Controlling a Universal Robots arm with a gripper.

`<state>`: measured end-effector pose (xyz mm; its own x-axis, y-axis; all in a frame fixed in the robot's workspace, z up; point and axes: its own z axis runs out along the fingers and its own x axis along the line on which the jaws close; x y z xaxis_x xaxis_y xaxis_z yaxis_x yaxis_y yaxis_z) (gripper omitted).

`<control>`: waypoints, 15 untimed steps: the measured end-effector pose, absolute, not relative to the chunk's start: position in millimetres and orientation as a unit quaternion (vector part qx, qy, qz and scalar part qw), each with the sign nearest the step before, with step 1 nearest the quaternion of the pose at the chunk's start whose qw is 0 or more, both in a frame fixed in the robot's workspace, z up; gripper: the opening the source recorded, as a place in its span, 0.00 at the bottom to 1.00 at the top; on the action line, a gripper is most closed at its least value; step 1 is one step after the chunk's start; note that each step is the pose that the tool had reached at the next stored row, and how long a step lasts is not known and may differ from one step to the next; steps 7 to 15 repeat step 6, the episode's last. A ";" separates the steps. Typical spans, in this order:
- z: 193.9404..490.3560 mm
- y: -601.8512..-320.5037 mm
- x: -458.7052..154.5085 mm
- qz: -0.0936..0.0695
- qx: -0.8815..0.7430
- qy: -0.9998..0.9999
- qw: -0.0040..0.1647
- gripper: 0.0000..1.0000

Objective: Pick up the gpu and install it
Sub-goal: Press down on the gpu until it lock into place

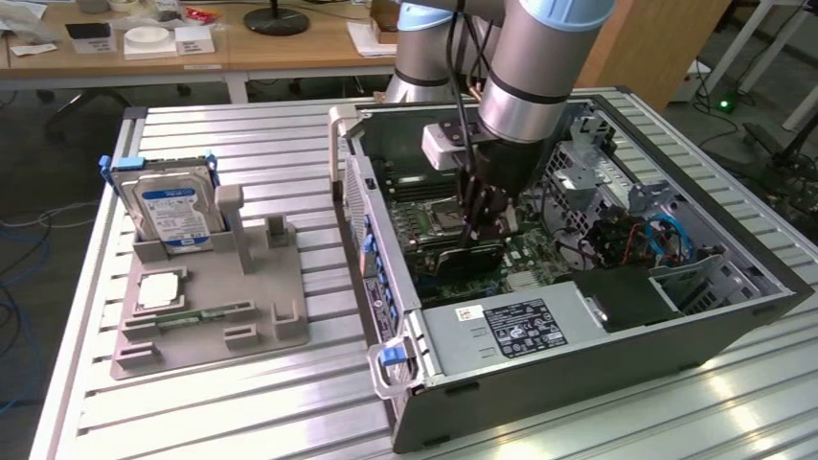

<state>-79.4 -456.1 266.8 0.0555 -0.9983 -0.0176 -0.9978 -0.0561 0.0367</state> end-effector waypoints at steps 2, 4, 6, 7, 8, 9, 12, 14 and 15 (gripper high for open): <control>266.8 -456.1 -79.4 -0.019 0.726 -0.687 0.007 0.11; 267.0 -456.1 -79.4 -0.019 0.726 -0.687 0.007 0.11; 267.0 -456.1 -79.4 -0.019 0.726 -0.687 0.007 0.11; 267.0 -456.1 -79.4 -0.019 0.726 -0.687 0.007 0.11; 267.0 -456.1 -79.4 -0.019 0.726 -0.687 0.007 0.11; 267.0 -456.1 -79.4 -0.019 0.726 -0.687 0.007 0.11; 267.0 -456.1 -79.4 -0.019 0.726 -0.687 0.007 0.11; 267.0 -456.1 -79.4 -0.019 0.726 -0.687 0.007 0.11; 267.0 -456.1 -79.4 -0.019 0.726 -0.687 0.007 0.11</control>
